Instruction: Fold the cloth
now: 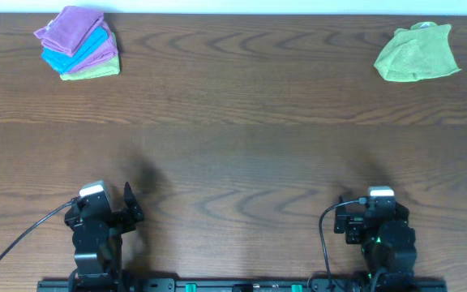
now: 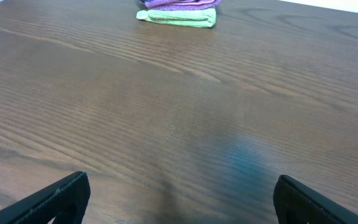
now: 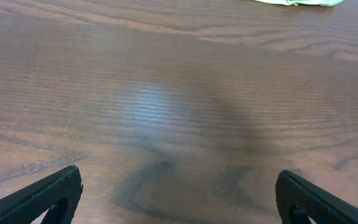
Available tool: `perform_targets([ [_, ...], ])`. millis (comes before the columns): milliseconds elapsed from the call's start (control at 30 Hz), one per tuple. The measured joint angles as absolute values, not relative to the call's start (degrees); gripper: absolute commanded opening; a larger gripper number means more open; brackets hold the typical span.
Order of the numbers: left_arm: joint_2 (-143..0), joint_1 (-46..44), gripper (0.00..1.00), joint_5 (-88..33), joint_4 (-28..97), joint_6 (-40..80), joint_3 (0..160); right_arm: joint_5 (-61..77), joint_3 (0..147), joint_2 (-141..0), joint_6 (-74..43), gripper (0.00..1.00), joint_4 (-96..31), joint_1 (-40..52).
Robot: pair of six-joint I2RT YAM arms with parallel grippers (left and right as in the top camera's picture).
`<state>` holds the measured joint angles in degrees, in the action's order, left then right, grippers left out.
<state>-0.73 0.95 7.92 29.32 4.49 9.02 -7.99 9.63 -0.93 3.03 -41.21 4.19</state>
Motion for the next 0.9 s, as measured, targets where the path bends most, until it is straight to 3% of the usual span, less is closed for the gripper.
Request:
perform_targets([
  [900, -0.73, 0.95, 0.95, 7.92, 29.32, 4.49, 9.02, -7.46, 9.65, -0.93, 3.22, 0.99, -41.25, 4.19],
])
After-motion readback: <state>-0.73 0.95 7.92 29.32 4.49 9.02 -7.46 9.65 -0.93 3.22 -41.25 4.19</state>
